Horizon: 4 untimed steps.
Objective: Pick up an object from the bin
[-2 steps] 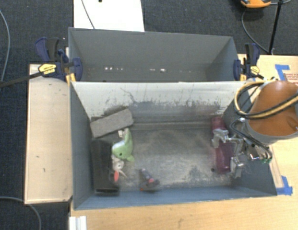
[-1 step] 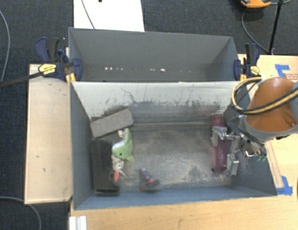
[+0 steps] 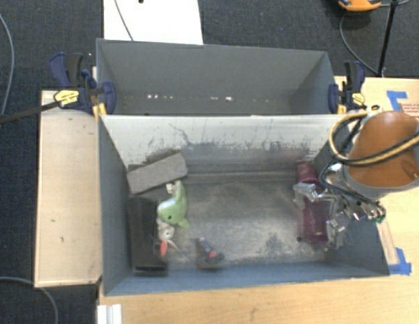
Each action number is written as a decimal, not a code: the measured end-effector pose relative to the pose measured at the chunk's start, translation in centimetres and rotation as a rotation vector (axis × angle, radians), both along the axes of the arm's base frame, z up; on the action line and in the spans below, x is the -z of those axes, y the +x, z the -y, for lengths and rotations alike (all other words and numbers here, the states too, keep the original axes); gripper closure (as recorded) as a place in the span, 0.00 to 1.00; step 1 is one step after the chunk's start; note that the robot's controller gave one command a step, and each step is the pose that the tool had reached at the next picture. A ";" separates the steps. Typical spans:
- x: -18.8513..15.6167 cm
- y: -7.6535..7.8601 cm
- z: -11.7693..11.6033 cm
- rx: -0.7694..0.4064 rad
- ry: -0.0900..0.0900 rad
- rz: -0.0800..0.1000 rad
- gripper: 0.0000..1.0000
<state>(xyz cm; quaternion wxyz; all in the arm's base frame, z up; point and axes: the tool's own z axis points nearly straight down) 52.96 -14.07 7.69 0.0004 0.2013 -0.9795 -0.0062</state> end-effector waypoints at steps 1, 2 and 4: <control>0.6 0.8 0.1 -0.012 0.009 -0.029 0.00; 0.3 0.6 0.0 0.150 0.009 -0.018 0.00; 0.3 0.9 0.6 -0.155 0.009 -0.006 0.00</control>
Offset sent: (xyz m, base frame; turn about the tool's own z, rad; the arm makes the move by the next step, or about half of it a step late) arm -0.0185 -0.0115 0.0089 -0.4985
